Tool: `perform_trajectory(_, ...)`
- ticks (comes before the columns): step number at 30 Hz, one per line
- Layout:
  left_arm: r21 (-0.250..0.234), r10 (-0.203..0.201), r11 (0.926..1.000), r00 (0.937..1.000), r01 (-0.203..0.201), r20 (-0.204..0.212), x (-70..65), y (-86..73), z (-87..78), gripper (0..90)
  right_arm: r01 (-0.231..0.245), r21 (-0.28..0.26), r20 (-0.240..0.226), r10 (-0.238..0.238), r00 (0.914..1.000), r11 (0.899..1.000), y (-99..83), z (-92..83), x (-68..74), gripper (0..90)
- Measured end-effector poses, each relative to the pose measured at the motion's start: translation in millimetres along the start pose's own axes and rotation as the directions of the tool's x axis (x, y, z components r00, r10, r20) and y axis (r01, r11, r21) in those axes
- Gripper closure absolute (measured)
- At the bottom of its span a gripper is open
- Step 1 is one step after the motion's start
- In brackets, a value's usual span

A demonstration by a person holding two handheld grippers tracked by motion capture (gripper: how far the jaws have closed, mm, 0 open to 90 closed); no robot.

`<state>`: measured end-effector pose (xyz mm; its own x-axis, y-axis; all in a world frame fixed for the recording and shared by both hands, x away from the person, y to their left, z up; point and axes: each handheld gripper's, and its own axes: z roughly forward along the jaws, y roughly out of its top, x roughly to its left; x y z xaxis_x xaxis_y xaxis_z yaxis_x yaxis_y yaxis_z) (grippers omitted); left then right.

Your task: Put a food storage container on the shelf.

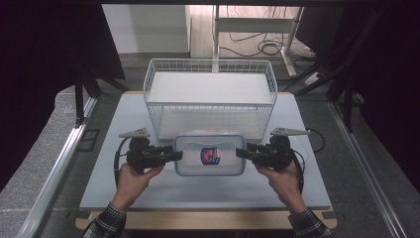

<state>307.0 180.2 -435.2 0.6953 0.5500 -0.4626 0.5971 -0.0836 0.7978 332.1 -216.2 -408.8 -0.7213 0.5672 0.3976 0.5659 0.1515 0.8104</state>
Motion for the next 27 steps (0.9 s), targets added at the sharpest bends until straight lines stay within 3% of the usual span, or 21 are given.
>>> perform_trajectory(18, -0.031, 0.04, 0.9987, 0.999, -0.041, -0.017, 0.4, 51.3, -8.8, 54.5, 0.034, -0.058, 0.006, -0.034, 0.9994, 0.998, 49.4, -4.2, -1.0, 51.4)
perform_trajectory(27, -0.037, 0.066, 0.997, 0.9971, -0.067, -0.038, 2.0, 82.0, -12.3, 54.5, 0.046, -0.083, -0.007, -0.047, 0.9989, 0.995, 76.0, -2.4, -8.1, 51.3)
